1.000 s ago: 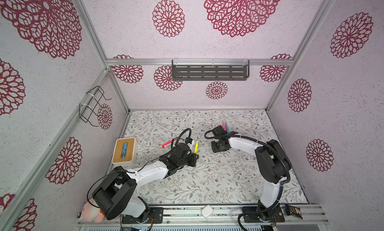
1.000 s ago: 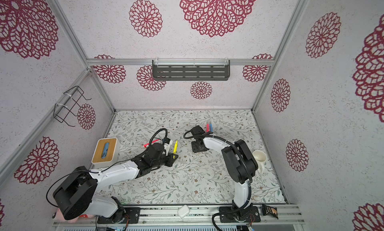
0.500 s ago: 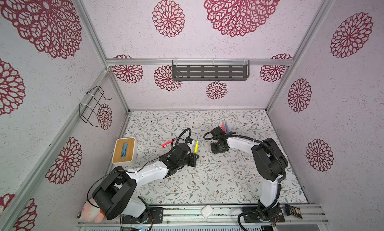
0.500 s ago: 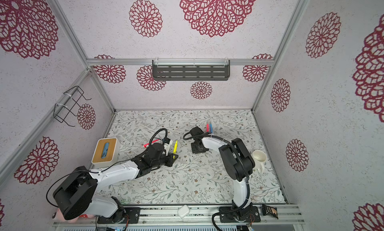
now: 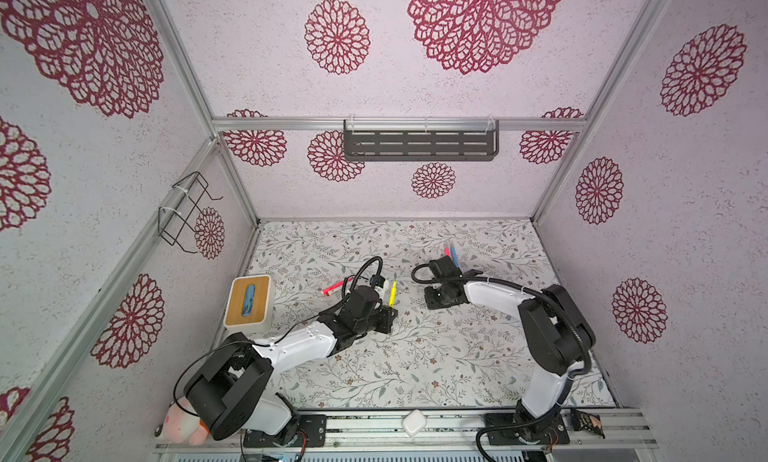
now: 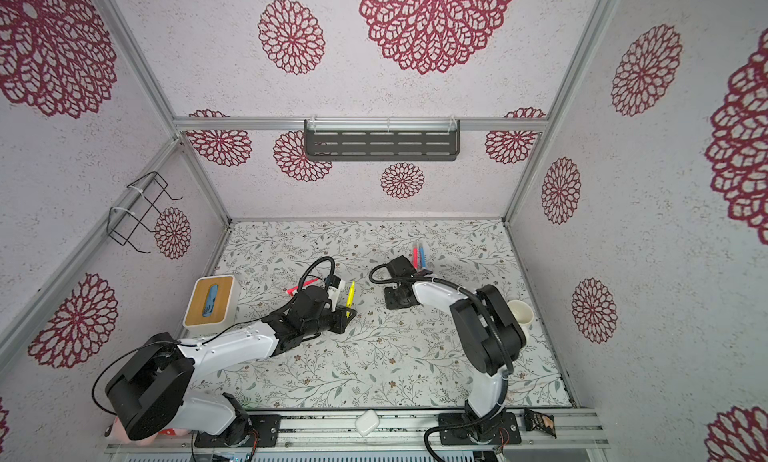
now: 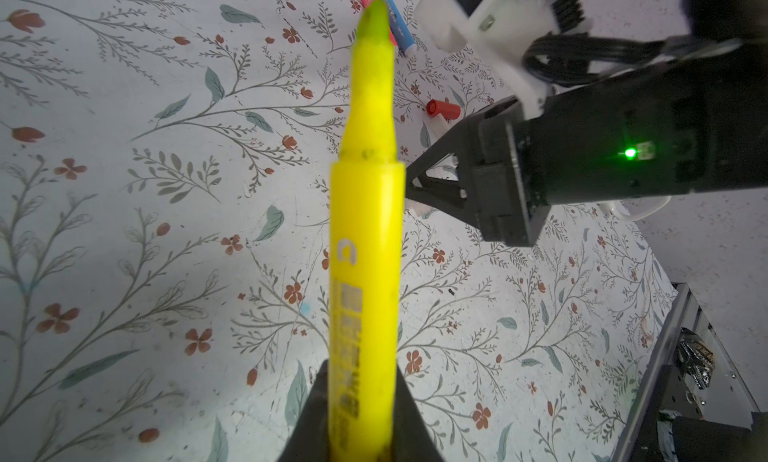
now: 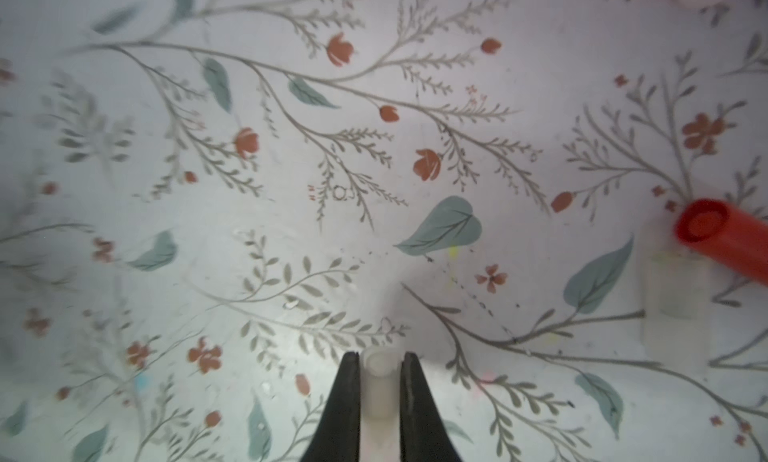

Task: Insert the pens into the pen caps
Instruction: 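Lift the clear cap off the table with the right gripper, then carry the clear cap over the yellow highlighter tip with the right gripper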

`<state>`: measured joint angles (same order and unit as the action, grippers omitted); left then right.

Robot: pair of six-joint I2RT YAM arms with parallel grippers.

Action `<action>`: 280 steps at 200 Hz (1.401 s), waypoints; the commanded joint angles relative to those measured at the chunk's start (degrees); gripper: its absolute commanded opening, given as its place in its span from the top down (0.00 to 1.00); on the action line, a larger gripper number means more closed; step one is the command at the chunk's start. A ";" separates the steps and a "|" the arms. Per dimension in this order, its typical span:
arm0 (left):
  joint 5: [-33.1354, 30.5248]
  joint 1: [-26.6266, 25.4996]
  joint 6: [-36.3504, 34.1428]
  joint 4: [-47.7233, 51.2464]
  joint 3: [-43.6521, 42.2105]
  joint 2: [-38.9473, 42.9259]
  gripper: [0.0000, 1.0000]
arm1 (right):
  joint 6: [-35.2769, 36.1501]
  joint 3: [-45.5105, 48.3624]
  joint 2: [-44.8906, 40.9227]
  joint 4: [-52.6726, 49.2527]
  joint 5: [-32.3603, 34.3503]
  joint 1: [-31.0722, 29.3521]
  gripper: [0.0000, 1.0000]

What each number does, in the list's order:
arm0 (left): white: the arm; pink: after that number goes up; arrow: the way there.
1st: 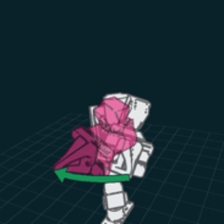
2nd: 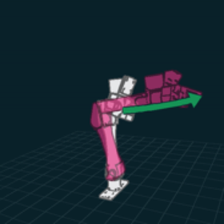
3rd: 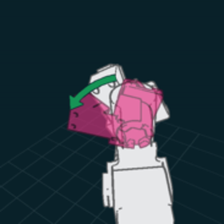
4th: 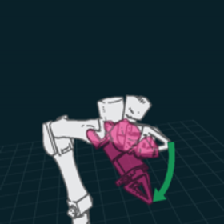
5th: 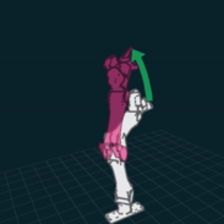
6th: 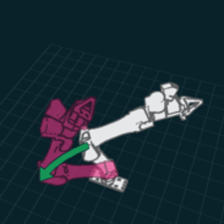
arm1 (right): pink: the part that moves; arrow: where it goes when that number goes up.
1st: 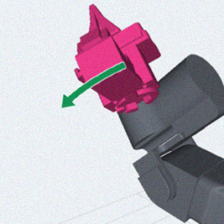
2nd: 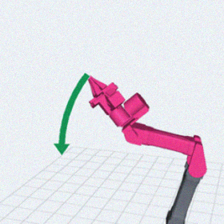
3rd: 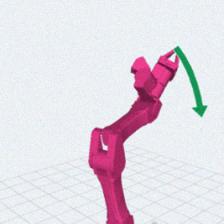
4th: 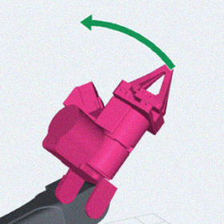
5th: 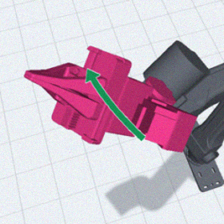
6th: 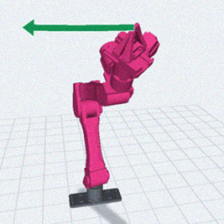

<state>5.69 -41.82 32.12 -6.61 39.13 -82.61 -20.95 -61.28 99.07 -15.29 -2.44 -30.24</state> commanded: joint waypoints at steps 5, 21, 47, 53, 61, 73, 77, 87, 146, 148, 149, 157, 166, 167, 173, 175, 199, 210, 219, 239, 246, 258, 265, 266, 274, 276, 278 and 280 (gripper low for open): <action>-0.69 -1.47 -1.03 -1.48 0.04 2.11 1.00 | -9.54 9.20 -10.70 20.32 -11.69 3.93 0.97; -1.30 -3.17 -1.09 -2.57 0.72 1.46 1.00 | -15.53 14.85 -13.47 33.03 -18.01 5.52 0.97; -0.34 -5.34 0.34 -6.15 1.53 -1.55 1.00 | -22.69 18.55 -14.59 47.44 -24.83 6.50 0.96; -0.02 -5.81 0.61 -6.71 1.87 -2.45 1.00 | -23.99 19.09 -14.77 49.95 -25.53 6.61 0.96; -0.01 -6.47 0.75 -6.95 2.53 -3.59 1.00 | -25.54 19.84 -15.05 53.08 -25.86 6.66 0.96; -0.31 -7.32 0.74 -6.78 3.45 -4.99 1.00 | -27.37 20.69 -15.33 56.36 -25.62 6.68 0.96; -0.34 -7.50 0.80 -6.82 3.68 -5.29 1.00 | -27.93 21.06 -15.39 57.28 -25.52 6.65 0.96; -0.21 -7.91 1.16 -7.50 4.08 -6.13 1.00 | -29.41 22.07 -15.39 60.41 -25.34 6.68 0.96; 0.47 -9.24 1.90 -8.59 6.26 -9.24 1.00 | -30.73 24.26 -15.51 65.21 -25.55 6.60 0.95; 0.40 -9.20 1.90 -8.64 6.29 -9.24 1.00 | -30.73 24.34 -15.60 65.21 -25.52 6.60 0.96; 0.47 -9.22 1.94 -8.61 6.30 -9.24 1.00 | -30.69 24.39 -15.67 65.21 -25.52 6.55 0.96; 0.42 -9.23 1.91 -8.61 6.30 -9.23 1.00 | -30.43 24.58 -15.97 65.01 -25.44 6.56 0.96; 0.34 -9.22 1.92 -8.61 6.44 -9.23 1.00 | -30.14 24.67 -16.25 64.64 -25.49 6.60 0.96; 0.36 -9.23 1.91 -8.60 6.46 -9.24 1.00 | -30.08 24.69 -16.26 64.62 -25.50 6.60 0.96; 0.32 -9.24 1.92 -8.57 6.56 -9.30 1.00 | -29.89 24.71 -16.42 64.45 -25.51 6.59 0.95; 0.29 -9.24 1.94 -8.57 6.61 -9.32 1.00 | -29.84 24.71 -16.44 64.38 -25.51 6.60 0.95; 0.15 -9.18 1.81 -8.16 7.08 -9.50 1.00 | -29.76 25.39 -16.95 64.75 -25.67 6.60 0.96; 0.19 -9.23 1.74 -8.11 7.18 -9.50 1.00 | -29.85 25.66 -17.20 65.20 -25.73 6.60 0.95; 0.09 -9.24 1.64 -8.03 7.16 -9.50 1.00 | -29.94 25.92 -17.25 65.72 -26.03 6.48 0.95; -0.12 -9.24 1.43 -7.70 7.27 -9.50 1.00 | -30.03 26.27 -17.65 65.91 -26.17 6.44 0.96; -0.30 -9.25 1.38 -7.62 7.27 -9.41 1.00 | -30.01 26.30 -17.76 65.91 -26.14 6.35 0.96; -0.42 -9.24 1.19 -7.37 7.36 -9.30 1.00 | -30.03 26.47 -18.02 65.94 -26.13 6.25 0.95; -0.48 -9.24 1.11 -7.36 7.35 -9.17 1.00 | -29.93 26.47 -18.12 65.90 -26.08 6.16 0.96; -0.49 -9.24 1.10 -7.36 7.35 -9.16 1.00 | -29.94 26.47 -18.07 65.91 -26.11 6.16 0.95; -0.59 -9.27 1.06 -7.23 7.40 -9.11 1.00 | -29.94 26.47 -18.13 65.91 -26.13 6.06 0.96; -0.62 -9.25 1.03 -7.29 7.37 -9.03 1.00 | -29.92 26.47 -18.17 65.91 -26.13 6.00 0.96; -0.67 -9.24 1.02 -7.21 7.36 -9.01 1.00 | -29.93 26.47 -18.18 65.91 -26.17 6.05 0.95; -0.68 -9.24 1.04 -7.22 7.36 -8.98 1.00 | -29.94 26.47 -18.13 65.91 -26.14 5.93 0.95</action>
<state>5.52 -50.63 33.65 -13.19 45.06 -91.64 -50.70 -34.85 83.05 47.03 -27.53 -23.83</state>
